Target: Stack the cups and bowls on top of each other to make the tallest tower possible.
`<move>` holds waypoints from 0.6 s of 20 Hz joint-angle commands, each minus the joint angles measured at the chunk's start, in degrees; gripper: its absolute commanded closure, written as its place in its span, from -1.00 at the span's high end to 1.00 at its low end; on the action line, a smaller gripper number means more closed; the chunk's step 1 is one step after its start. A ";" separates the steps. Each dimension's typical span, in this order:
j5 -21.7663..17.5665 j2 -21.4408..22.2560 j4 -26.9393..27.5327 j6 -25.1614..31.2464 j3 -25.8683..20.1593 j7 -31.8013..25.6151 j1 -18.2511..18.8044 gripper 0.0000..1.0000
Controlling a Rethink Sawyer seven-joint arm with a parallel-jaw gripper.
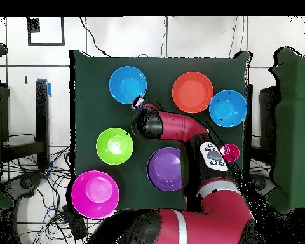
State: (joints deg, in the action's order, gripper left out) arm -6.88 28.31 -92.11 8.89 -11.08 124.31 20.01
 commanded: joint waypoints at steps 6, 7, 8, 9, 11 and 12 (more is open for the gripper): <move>0.40 -1.81 -3.92 -5.00 -10.95 5.99 3.89 1.00; 0.30 -1.94 -3.82 -5.21 -11.28 5.89 4.06 1.00; 0.23 -2.15 -3.79 -5.50 -11.55 5.90 4.13 1.00; 0.03 -2.10 -4.06 -6.13 -11.90 6.04 4.24 1.00; 0.13 -2.31 -4.11 -6.54 -12.14 6.30 4.05 1.00; 0.15 -2.40 -4.08 -6.71 -12.23 6.37 3.92 1.00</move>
State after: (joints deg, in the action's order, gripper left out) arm -6.83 28.30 -94.08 5.01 -17.00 124.31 24.04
